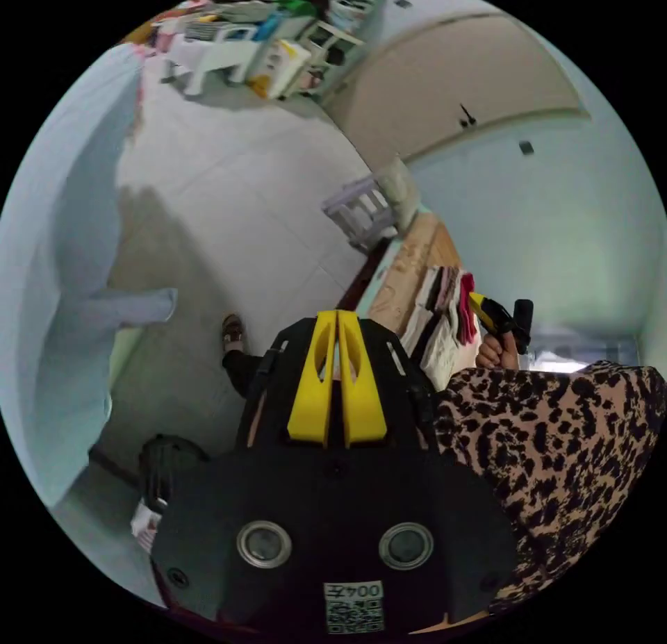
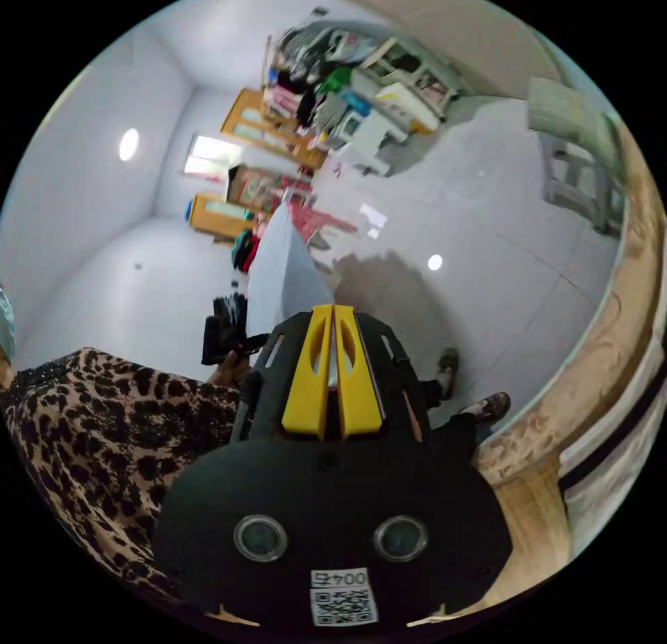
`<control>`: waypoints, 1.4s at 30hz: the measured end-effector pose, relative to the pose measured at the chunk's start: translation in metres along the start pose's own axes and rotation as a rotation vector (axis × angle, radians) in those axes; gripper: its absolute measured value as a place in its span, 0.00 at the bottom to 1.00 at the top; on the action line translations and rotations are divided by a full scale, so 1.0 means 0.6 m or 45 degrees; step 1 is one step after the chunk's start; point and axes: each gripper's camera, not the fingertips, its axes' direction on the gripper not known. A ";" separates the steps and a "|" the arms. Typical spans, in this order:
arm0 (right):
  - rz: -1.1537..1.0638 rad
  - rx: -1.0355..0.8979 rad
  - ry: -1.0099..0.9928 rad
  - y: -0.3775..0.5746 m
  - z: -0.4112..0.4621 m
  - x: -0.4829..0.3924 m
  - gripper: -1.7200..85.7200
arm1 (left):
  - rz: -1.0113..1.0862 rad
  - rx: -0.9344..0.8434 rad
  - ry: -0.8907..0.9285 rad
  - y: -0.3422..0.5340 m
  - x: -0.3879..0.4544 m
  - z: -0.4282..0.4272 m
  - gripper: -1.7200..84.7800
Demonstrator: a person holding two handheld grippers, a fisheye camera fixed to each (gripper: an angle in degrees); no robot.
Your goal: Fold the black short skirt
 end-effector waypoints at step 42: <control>-1.307 -1.477 0.924 -0.174 1.760 -1.508 0.04 | -0.927 1.162 -0.574 0.673 -0.706 -1.498 0.06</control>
